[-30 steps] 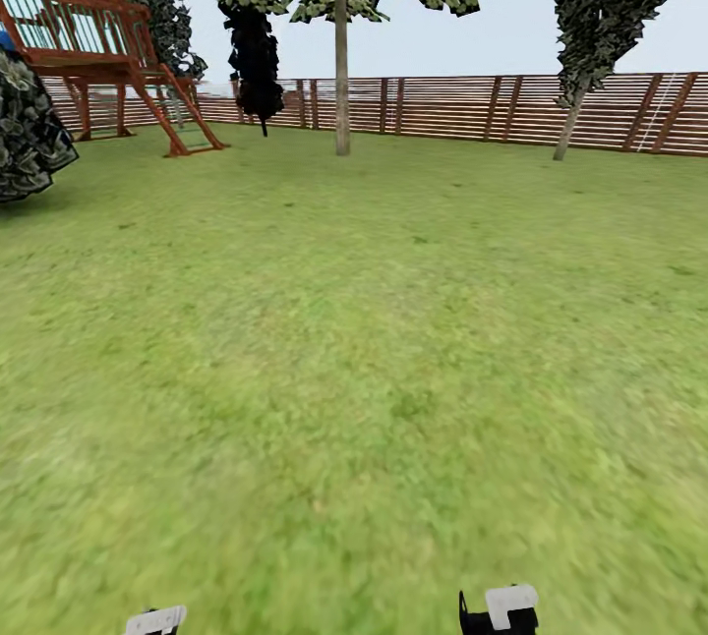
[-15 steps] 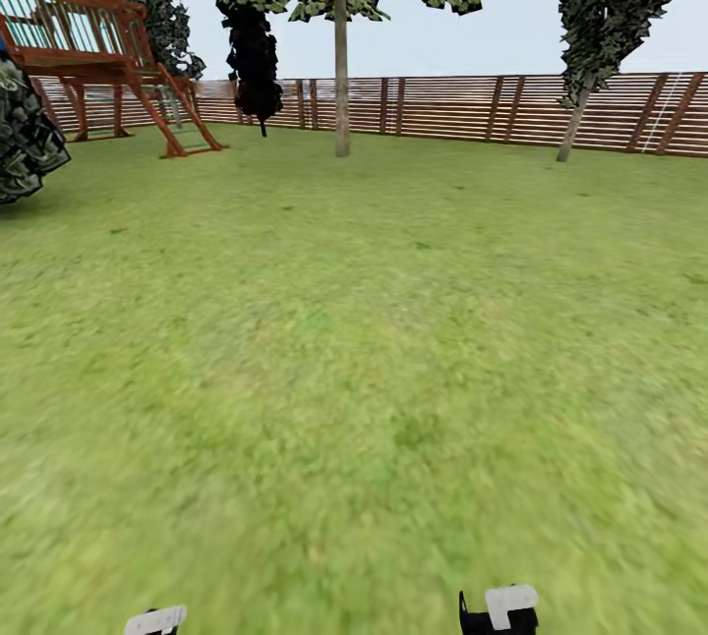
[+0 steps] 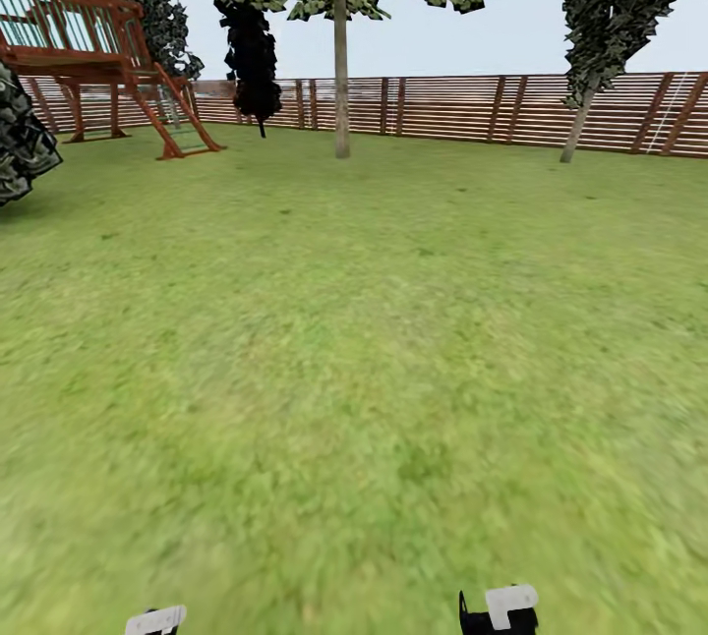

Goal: In the garden, pick up the pesticide atomizer on the floor and spray pesticide onto both trees until each tree trunk is fully covered.

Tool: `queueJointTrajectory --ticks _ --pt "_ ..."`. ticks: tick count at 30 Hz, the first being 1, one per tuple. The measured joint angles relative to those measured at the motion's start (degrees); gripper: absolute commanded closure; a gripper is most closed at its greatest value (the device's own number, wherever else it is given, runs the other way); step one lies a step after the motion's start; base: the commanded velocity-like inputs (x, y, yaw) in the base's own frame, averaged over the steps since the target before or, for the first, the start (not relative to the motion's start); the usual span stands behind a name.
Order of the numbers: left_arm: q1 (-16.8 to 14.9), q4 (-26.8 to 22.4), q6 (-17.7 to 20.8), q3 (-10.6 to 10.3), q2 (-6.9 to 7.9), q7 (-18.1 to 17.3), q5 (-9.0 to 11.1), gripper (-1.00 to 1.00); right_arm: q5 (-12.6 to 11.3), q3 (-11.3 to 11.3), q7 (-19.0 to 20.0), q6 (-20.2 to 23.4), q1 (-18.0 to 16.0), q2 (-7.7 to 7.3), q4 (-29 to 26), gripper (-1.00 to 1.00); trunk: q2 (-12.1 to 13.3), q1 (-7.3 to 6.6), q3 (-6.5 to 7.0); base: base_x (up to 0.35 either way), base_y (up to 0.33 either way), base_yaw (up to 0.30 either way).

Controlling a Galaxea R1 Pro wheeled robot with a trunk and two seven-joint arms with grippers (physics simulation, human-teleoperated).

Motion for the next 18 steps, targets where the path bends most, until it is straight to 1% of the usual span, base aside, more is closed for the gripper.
queueJointTrajectory --ticks 18 --pt "0.00 0.00 0.00 -0.01 -0.01 0.00 0.00 1.00 0.00 0.00 0.00 0.00 0.00 0.00 0.00 -1.00 0.00 0.00 0.00 0.338 0.000 0.000"
